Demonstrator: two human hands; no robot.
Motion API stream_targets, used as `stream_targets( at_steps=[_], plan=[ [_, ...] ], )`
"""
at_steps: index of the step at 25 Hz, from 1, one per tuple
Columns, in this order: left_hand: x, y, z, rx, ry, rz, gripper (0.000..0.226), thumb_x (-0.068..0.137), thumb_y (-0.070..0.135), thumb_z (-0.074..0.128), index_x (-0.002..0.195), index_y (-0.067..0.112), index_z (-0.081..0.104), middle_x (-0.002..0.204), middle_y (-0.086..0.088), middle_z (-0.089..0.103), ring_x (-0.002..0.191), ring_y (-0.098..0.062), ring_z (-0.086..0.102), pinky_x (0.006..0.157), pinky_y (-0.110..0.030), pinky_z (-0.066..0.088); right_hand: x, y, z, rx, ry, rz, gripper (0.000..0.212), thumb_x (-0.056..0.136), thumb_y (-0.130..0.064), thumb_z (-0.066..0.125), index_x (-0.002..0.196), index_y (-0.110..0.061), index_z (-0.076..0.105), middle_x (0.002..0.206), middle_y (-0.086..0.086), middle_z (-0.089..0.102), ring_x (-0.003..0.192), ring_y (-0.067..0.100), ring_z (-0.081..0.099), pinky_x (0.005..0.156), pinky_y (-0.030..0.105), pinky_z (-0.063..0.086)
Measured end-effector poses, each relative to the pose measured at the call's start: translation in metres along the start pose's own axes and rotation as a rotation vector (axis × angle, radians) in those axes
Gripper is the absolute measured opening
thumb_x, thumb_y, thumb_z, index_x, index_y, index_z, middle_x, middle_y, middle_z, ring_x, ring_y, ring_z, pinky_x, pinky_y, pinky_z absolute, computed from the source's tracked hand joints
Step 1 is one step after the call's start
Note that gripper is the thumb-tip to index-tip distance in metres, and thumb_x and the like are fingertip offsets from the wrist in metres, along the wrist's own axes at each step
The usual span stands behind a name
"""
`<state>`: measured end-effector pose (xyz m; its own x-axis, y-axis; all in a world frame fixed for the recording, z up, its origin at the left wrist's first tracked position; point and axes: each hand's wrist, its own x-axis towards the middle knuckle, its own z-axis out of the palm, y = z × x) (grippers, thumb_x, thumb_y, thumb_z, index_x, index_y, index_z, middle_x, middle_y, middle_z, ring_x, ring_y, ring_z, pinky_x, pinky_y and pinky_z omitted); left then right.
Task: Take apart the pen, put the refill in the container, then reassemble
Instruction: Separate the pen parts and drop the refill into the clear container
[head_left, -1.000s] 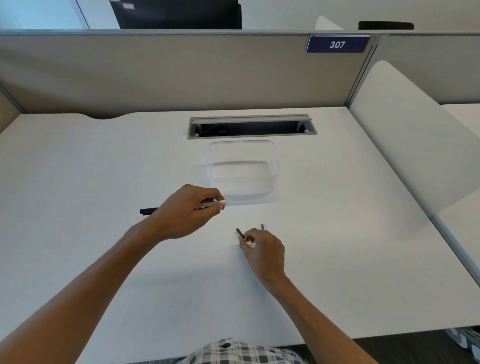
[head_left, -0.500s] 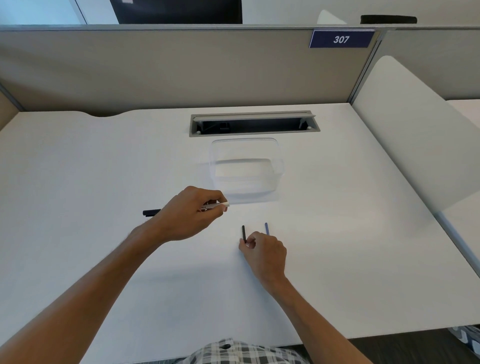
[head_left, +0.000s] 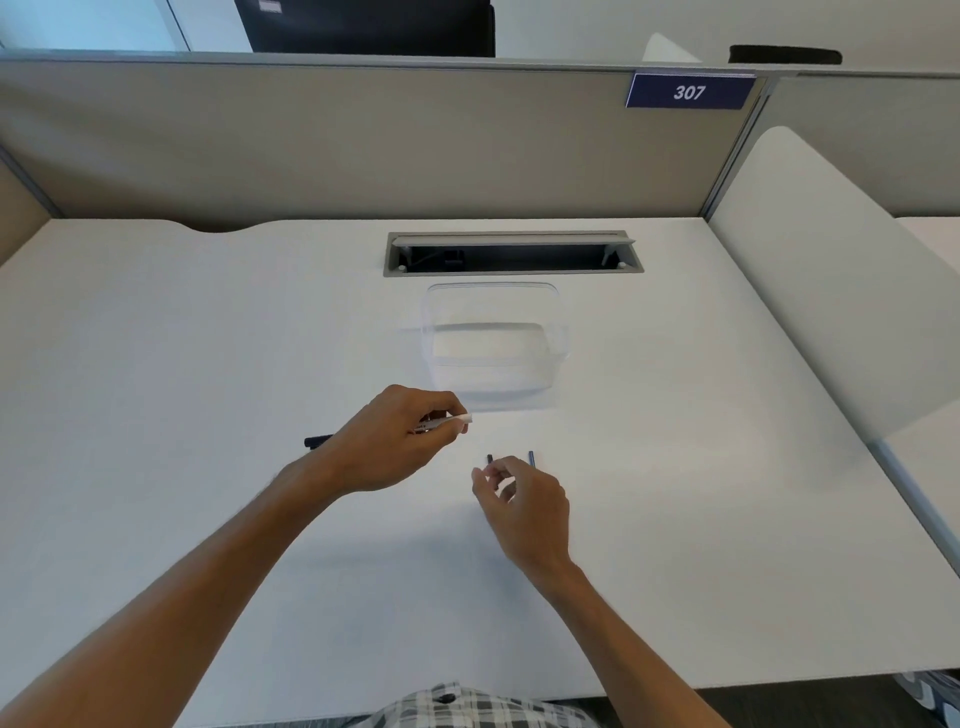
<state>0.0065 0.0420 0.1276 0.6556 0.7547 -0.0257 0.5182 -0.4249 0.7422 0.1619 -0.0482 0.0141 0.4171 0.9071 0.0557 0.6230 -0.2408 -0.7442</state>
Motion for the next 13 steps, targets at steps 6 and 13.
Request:
stream_targets(
  at_steps=[6,13],
  plan=[
    [0.002,0.012,0.020,-0.114,0.072,0.018,0.017,0.100,0.027,0.050,0.093,0.018,0.064,0.063,0.016,0.061,0.055,-0.009,0.056,0.057,-0.021,0.047,-0.002,-0.029,-0.023,0.519,-0.270,0.044,0.020,0.092,-0.040,0.066,0.106,-0.025,0.071,0.100,-0.015,0.074,0.095,-0.002,0.068,0.078,0.026,0.051],
    [0.017,0.020,0.028,-0.334,0.323,-0.080,0.014,0.096,0.024,0.058,0.094,0.011,0.062,0.076,0.000,0.075,0.075,-0.020,0.070,0.078,-0.033,0.056,0.003,-0.033,-0.038,0.676,-0.390,0.090,0.020,0.097,-0.024,0.062,0.098,-0.010,0.075,0.094,0.005,0.077,0.077,0.004,0.071,0.071,0.011,0.048]
  ],
)
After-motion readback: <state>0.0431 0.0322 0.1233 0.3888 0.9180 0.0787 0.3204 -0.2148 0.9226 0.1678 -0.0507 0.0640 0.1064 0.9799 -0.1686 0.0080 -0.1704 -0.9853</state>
